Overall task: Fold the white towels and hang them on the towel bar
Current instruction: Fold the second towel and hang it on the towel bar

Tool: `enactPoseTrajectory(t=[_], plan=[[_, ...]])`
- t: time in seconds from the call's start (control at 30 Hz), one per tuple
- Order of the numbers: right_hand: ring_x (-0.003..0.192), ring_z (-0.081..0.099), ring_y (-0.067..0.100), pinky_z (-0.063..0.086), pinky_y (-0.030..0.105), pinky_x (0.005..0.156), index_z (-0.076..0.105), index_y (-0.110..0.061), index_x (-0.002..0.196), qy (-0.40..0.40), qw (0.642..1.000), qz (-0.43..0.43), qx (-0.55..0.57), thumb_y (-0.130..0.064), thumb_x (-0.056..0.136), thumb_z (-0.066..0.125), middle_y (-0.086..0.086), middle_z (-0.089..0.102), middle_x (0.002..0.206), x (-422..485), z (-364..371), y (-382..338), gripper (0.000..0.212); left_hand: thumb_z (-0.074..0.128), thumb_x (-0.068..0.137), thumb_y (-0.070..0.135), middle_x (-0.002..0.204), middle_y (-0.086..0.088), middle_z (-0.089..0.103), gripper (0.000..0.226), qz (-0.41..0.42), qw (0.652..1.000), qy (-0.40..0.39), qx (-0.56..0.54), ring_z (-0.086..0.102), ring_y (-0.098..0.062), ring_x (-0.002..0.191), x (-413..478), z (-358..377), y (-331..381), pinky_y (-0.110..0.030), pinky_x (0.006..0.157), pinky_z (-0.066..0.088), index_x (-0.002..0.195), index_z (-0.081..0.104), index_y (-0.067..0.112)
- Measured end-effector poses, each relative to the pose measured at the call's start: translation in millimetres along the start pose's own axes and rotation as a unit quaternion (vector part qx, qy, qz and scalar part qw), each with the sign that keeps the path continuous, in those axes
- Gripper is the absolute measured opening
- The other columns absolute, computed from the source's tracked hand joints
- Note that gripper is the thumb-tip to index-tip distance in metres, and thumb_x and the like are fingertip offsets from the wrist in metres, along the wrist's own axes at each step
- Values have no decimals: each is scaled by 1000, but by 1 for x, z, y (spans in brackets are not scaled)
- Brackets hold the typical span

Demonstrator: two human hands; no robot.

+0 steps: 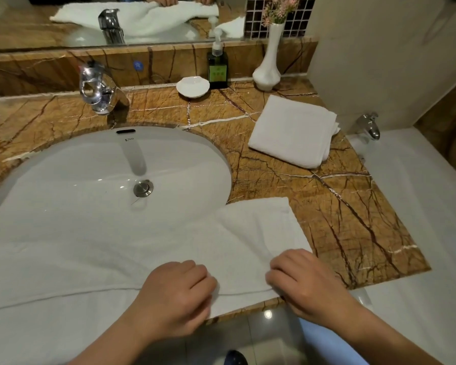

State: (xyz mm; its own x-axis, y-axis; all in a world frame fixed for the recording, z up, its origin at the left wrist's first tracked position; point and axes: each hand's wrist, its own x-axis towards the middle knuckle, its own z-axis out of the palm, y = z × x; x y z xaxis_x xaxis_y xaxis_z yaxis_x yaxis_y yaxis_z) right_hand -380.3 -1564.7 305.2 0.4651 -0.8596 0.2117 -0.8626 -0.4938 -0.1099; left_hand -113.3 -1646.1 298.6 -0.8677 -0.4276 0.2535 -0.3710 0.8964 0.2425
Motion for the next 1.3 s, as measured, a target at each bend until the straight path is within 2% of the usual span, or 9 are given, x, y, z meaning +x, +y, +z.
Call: enactPoseTrajectory(t=[0.2, 0.33, 0.47, 0.73, 0.83, 0.93, 1.0, 1.17, 1.3], plan=[[71, 56, 24, 46, 34, 58, 60, -14, 95, 24, 996, 67, 54, 3, 54, 70, 4, 59, 84, -2, -3, 9, 45, 67, 75, 23, 82, 4, 59, 15, -72, 996, 40, -31, 51, -17, 67, -17, 0, 4, -28, 53, 36, 89, 64, 21], [63, 56, 25, 44, 32, 55, 68, -8, 74, 54, 998, 21, -12, 5, 68, 71, 7, 61, 74, 2, -10, 15, 14, 69, 75, 17, 80, 3, 62, 13, -71, 995, 61, -33, 53, -18, 65, -13, 4, 6, -30, 51, 38, 87, 67, 19], [77, 59, 23, 42, 30, 70, 71, -8, 73, 123, 991, 26, -36, -4, 81, 65, 8, 65, 79, -6, -12, 23, 11, 60, 83, 15, 80, 1, 65, 13, -56, 995, 78, -19, 54, -20, 65, -9, 6, 6, -28, 52, 38, 88, 71, 16], [77, 61, 15, 46, 36, 78, 71, -19, 73, 52, 986, 154, 40, -14, 64, 55, -5, 65, 78, 1, -20, 8, 19, 50, 94, 20, 79, 1, 65, 22, -8, 996, 86, -22, 51, -16, 66, -5, 11, 6, -25, 53, 38, 89, 70, 17], [98, 61, 16, 45, 34, 90, 71, -20, 99, 57, 972, 200, 106, -21, 78, 50, -2, 68, 101, 41, -16, -17, 30, 49, 94, 20, 79, 1, 65, 24, -7, 997, 81, -10, 51, -16, 66, -5, 10, 7, -25, 53, 38, 87, 72, 17], [144, 21, 18, 14, 39, 117, 31, -36, 145, -53, 967, 215, 129, -43, 96, 27, -2, 31, 154, 75, 9, -46, 50, 53, 88, 18, 85, -3, 66, 21, -24, 998, 64, 1, 55, -19, 68, -12, 7, 6, -28, 57, 43, 95, 73, 16], [148, -4, 17, -2, 44, 118, 10, -40, 150, -95, 968, 214, 86, -52, 97, 16, -4, 7, 161, 79, 27, -52, 55, 59, 77, 19, 95, -4, 66, 30, -69, 996, 48, -8, 58, -20, 79, -24, 0, -1, -30, 67, 47, 104, 70, 15], [148, 8, 19, 6, 48, 115, 15, -39, 150, -117, 967, 221, 41, -53, 98, 18, -5, 14, 160, 71, 30, -44, 54, 55, 65, 23, 103, -1, 64, 42, -209, 977, 42, -19, 60, -22, 93, -62, -32, -40, -31, 84, 42, 104, 69, 16], [148, -3, 16, -5, 44, 118, 8, -41, 150, -119, 963, 238, 34, -54, 96, 12, -6, 4, 160, 69, 27, -43, 56, 57, 72, 39, 108, 5, 63, 45, -274, 962, -7, -7, 58, -16, 100, -85, -47, -61, -26, 94, 36, 110, 66, 18]])
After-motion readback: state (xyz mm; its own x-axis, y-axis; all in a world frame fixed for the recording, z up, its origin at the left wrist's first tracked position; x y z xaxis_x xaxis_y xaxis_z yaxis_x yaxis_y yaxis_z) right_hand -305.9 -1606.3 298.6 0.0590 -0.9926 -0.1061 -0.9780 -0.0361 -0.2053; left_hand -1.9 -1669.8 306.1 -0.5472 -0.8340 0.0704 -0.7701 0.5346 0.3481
